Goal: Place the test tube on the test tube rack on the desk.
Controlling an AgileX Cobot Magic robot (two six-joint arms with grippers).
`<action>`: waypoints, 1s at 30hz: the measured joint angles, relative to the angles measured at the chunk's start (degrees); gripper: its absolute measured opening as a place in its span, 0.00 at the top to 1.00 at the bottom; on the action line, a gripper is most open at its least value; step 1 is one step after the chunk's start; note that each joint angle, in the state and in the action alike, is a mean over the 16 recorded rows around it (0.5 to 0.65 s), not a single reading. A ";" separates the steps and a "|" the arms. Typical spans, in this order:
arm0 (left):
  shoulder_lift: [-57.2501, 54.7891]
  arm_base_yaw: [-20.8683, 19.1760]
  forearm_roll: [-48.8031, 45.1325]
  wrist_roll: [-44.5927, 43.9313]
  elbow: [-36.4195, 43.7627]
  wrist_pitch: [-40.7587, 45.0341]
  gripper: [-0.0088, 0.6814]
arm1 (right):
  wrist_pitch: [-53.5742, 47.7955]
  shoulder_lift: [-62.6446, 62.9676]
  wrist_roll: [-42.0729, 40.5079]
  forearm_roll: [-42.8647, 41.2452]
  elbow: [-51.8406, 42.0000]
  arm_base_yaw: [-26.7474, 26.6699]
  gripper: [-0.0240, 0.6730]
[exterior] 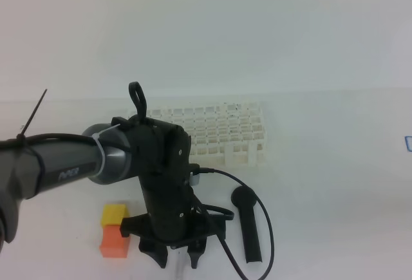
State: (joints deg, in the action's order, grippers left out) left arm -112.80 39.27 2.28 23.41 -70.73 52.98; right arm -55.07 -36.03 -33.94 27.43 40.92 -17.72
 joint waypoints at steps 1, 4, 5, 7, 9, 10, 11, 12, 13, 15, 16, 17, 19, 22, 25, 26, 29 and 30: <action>0.00 0.00 0.01 0.03 0.00 -0.01 0.42 | -0.01 0.00 0.00 0.00 0.00 0.00 0.97; 0.00 0.00 0.04 0.11 0.00 -0.04 0.44 | -0.03 0.00 0.00 0.00 0.00 0.00 0.97; 0.00 0.00 0.04 0.13 0.00 -0.03 0.45 | -0.03 0.00 0.00 0.00 0.00 0.00 0.97; 0.00 0.00 0.04 0.16 0.00 -0.01 0.49 | -0.03 0.00 0.00 0.00 0.00 0.00 0.97; 0.00 0.00 0.05 0.13 0.00 0.03 0.53 | -0.03 0.00 0.00 0.00 0.00 0.00 0.97; 0.03 0.00 0.07 0.10 0.04 0.09 0.57 | -0.03 0.00 0.00 0.00 0.00 0.00 0.97; 0.07 0.00 0.09 0.07 0.08 0.17 0.60 | -0.03 0.00 0.00 0.00 0.00 0.00 0.97; 0.10 0.00 0.11 0.03 0.12 0.28 0.64 | -0.03 0.00 0.00 0.00 0.00 0.00 0.97; 0.10 0.00 0.12 0.01 0.12 0.33 0.66 | -0.03 0.00 0.00 0.00 0.00 0.00 0.97; 0.10 0.00 0.14 -0.04 0.12 0.48 0.71 | -0.03 0.00 0.00 0.00 0.00 0.00 0.97; 0.10 0.00 0.16 -0.08 0.12 0.57 0.74 | -0.03 0.00 0.00 0.00 0.00 0.00 0.97; 0.10 0.00 0.17 -0.12 0.12 0.65 0.76 | -0.03 0.00 0.00 0.00 0.00 0.00 0.97; 0.11 0.00 0.22 -0.22 0.12 0.83 0.80 | -0.03 0.00 0.00 0.00 0.00 0.00 0.97; 0.26 0.00 0.28 -0.59 0.18 1.08 0.84 | -0.04 0.00 0.00 0.00 0.00 0.00 0.97; 0.95 0.03 0.35 -1.32 0.25 1.16 0.85 | -0.14 0.00 0.00 0.00 0.00 -0.07 0.97; 1.34 0.05 0.41 -1.63 0.24 1.05 0.85 | -0.23 0.00 0.00 0.00 0.00 -0.16 0.97; 3.17 0.09 0.69 -2.66 0.25 0.19 0.83 | -0.57 0.00 0.00 0.00 0.00 -0.70 0.97; 4.00 0.12 0.81 -3.03 0.28 -0.29 0.83 | -0.72 0.00 0.00 0.00 0.00 -0.98 0.97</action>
State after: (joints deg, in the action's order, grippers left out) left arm -108.81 39.39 3.08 20.38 -70.45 52.69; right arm -55.79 -36.03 -33.94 27.43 40.92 -18.70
